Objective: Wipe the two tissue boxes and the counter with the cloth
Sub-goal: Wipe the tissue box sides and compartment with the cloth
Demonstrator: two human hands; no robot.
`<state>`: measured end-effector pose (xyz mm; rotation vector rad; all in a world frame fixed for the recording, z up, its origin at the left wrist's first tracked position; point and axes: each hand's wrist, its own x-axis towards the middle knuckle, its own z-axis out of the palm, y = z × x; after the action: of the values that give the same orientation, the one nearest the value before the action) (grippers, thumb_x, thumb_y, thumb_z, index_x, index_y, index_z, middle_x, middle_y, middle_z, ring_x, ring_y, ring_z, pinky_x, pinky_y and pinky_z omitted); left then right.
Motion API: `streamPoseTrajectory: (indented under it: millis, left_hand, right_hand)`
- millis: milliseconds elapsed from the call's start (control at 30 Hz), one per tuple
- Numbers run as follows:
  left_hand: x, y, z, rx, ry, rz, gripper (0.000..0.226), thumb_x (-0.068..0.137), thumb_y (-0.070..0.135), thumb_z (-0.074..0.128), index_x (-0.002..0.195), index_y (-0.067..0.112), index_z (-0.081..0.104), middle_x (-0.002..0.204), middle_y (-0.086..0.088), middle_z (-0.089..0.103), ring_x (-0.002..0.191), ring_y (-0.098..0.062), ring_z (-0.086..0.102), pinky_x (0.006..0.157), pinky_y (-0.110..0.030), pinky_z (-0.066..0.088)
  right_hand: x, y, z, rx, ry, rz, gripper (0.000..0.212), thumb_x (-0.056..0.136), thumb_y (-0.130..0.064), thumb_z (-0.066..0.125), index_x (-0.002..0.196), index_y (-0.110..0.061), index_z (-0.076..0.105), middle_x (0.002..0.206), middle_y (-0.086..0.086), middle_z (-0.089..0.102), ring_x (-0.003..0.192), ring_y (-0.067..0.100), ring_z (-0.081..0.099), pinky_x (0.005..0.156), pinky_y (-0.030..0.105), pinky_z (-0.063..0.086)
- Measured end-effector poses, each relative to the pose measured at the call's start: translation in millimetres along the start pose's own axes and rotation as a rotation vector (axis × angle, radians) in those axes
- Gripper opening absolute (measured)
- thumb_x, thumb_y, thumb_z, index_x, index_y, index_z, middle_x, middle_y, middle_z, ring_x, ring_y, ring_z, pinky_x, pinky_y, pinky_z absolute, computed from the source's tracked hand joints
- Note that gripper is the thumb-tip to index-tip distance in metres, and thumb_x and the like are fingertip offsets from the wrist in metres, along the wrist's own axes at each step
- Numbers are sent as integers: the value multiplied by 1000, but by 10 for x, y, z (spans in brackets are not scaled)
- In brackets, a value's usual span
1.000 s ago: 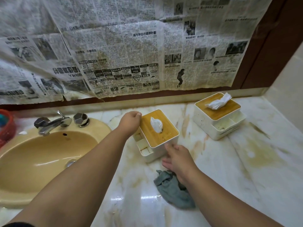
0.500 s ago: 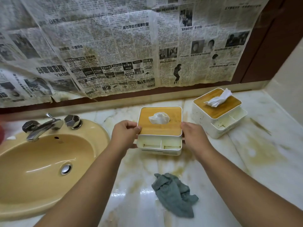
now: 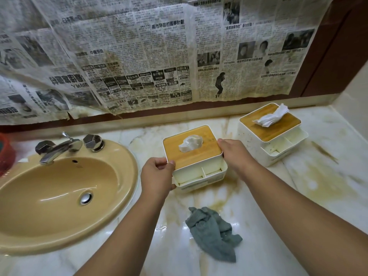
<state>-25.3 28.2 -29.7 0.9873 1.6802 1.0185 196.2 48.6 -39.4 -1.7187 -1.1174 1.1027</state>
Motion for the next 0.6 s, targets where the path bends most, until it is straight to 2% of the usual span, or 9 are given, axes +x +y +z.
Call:
streamPoseTrajectory:
  millis: [100, 200, 433, 533, 600]
  left_hand:
    - [16, -23, -6, 26, 12, 10, 12, 92, 23, 69, 100, 16, 63, 100, -8, 68, 93, -25, 70, 57, -45, 62]
    - [30, -48, -3, 77, 26, 45, 11, 92, 25, 69, 98, 18, 63, 101, -7, 68, 90, -25, 70, 58, -51, 62]
    - [31, -77, -2, 153, 48, 135, 13, 94, 27, 67, 101, 17, 62, 97, 1, 66, 71, -20, 68, 56, -51, 61]
    - [38, -96, -25, 170, 35, 140, 17, 94, 29, 67, 105, 17, 61, 100, 2, 66, 72, -18, 68, 59, -51, 61]
    - [72, -92, -45, 215, 27, 178, 20, 92, 33, 67, 105, 20, 60, 100, 6, 65, 77, -16, 68, 68, -50, 62]
  right_hand:
    - [-11, -3, 9, 2, -5, -6, 39, 104, -30, 42, 72, -11, 55, 71, 7, 52, 67, 21, 47, 66, 33, 36]
    - [-12, 6, 20, 18, -1, -3, 40, 103, -27, 43, 66, -13, 50, 68, 7, 50, 65, 21, 45, 64, 33, 35]
    - [-42, 17, 42, 65, 8, 15, 44, 102, -24, 44, 59, -16, 44, 59, 0, 45, 58, 19, 39, 59, 31, 32]
    - [-48, 29, 27, 83, 12, 33, 44, 101, -25, 47, 58, -16, 43, 56, -2, 44, 55, 18, 38, 58, 30, 31]
    - [-50, 51, 21, 122, 13, 50, 36, 95, -28, 50, 61, -15, 51, 58, -3, 49, 61, 20, 44, 62, 30, 36]
